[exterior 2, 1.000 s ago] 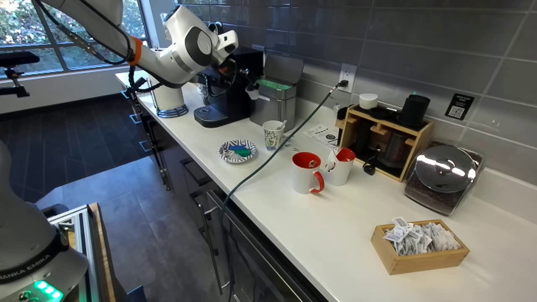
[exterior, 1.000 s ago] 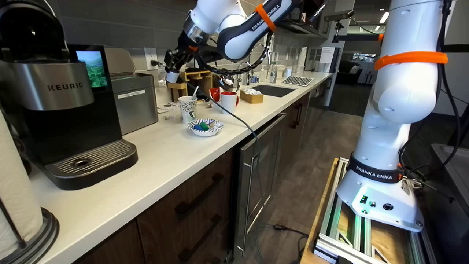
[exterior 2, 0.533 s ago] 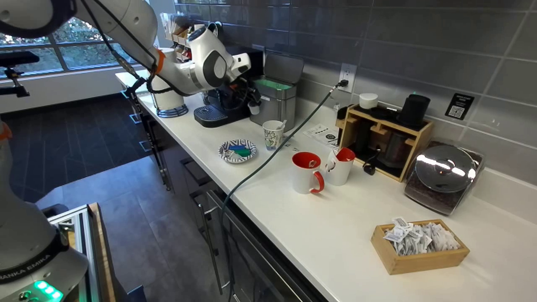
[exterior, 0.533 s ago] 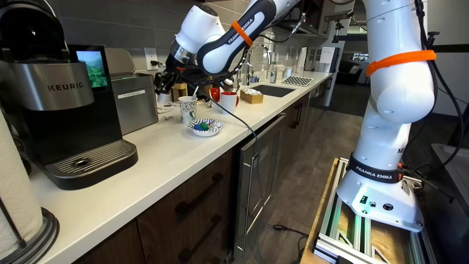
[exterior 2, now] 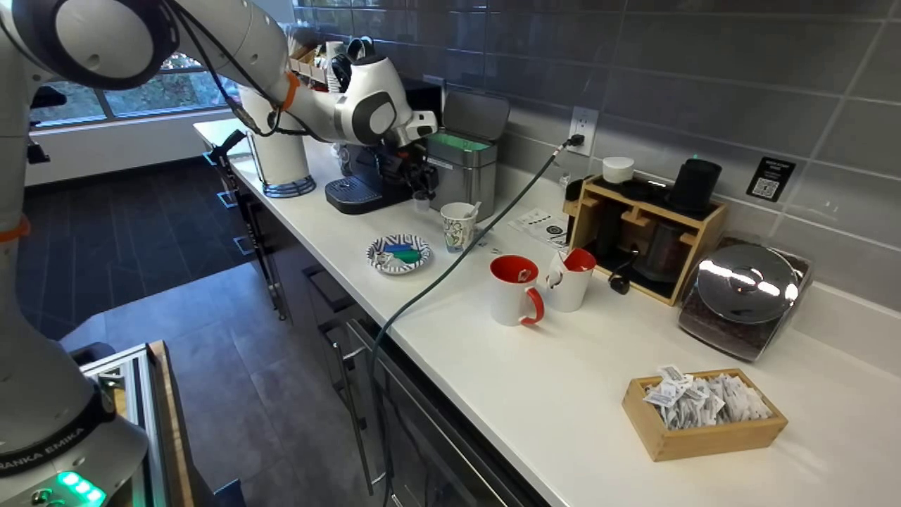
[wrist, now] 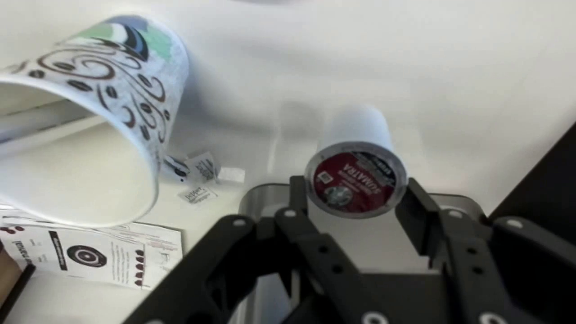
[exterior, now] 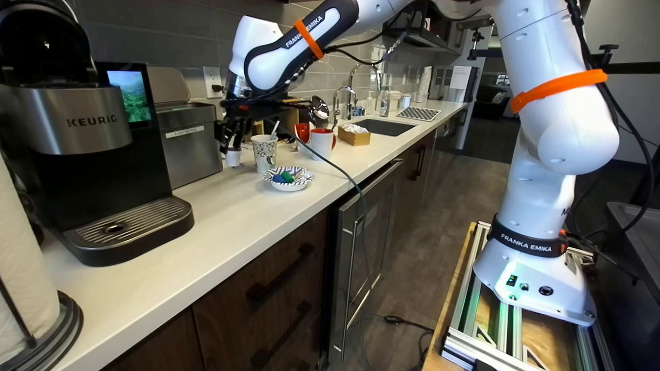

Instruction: Pick up the small cup from the coffee marker and put it on the counter

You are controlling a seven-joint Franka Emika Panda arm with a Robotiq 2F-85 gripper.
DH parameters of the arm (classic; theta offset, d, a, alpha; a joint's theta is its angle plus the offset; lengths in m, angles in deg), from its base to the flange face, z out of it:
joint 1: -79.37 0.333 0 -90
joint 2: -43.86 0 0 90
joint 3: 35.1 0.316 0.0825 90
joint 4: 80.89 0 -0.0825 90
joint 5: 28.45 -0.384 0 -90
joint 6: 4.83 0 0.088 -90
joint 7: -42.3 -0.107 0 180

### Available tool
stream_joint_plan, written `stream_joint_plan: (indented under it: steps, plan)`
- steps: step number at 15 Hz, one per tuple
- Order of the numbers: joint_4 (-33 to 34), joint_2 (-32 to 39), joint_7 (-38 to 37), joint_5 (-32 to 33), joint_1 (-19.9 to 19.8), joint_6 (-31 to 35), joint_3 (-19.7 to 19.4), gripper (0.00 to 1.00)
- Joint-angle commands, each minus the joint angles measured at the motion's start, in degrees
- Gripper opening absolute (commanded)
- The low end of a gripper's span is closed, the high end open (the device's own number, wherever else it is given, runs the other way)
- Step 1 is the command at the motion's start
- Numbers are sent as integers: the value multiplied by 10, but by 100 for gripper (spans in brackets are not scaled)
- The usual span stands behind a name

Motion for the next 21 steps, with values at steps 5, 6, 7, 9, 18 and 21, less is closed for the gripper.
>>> stream_joint_plan:
  steps: [5,6,7,9,18,21]
  plan:
    - [107,37,-31,23,74,-147,-50,28]
    - [114,43,-44,31,83,-141,-56,28]
    - [116,48,-56,38,90,-132,-61,28]
    - [105,48,-101,56,107,-116,-75,28]
    - [44,60,-272,79,145,-14,-122,28]
    - [34,67,-277,69,143,-7,-121,28]
